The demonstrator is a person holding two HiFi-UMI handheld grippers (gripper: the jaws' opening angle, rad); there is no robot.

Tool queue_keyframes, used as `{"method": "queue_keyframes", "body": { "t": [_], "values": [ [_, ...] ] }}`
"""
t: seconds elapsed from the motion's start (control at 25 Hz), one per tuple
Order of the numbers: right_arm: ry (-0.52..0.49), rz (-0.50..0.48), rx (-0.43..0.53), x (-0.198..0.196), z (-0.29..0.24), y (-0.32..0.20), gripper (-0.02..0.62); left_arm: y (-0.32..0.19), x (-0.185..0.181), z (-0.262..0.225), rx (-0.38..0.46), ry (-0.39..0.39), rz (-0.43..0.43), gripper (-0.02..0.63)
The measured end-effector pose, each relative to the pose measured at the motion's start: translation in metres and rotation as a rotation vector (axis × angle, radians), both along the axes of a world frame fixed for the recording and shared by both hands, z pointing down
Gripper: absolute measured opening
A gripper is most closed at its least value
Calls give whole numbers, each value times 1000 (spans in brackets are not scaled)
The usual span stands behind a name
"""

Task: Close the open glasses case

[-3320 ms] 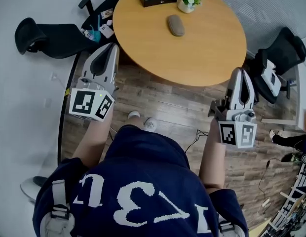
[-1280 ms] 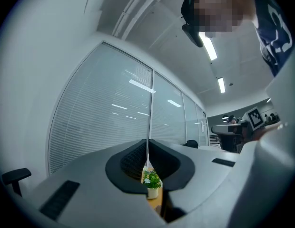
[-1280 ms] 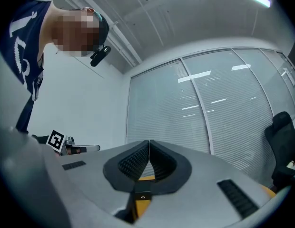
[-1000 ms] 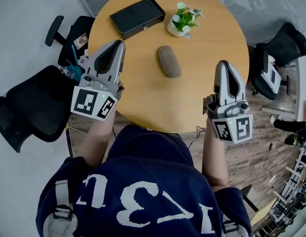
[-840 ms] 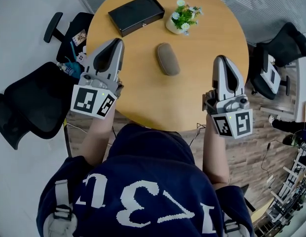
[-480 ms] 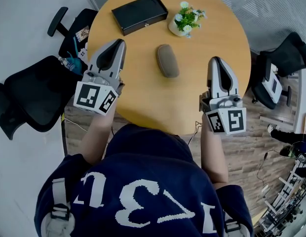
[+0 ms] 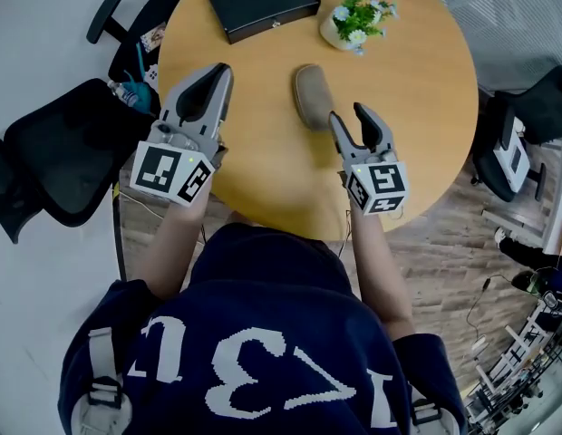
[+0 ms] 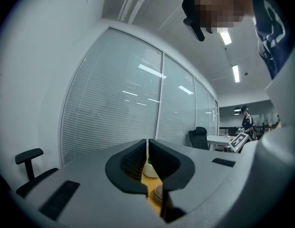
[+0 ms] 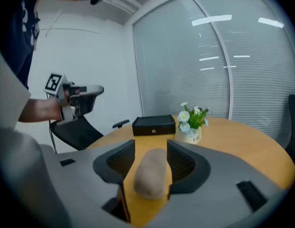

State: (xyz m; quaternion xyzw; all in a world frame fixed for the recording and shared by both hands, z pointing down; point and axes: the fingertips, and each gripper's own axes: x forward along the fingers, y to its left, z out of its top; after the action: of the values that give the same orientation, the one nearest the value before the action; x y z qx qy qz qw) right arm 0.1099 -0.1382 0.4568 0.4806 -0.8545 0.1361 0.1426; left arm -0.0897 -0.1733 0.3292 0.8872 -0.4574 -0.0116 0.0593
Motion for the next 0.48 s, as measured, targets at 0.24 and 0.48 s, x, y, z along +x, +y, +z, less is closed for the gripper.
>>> {"method": "queue_keyframes", "body": {
  "t": [0.24,0.48],
  "values": [
    [47,-26,-133,-13,70,1,249,4,4,11,-14,-53,15,25],
    [72,16,-128,-21,97,-8,301,6,0,22,-44,-65,5,25]
  ]
}}
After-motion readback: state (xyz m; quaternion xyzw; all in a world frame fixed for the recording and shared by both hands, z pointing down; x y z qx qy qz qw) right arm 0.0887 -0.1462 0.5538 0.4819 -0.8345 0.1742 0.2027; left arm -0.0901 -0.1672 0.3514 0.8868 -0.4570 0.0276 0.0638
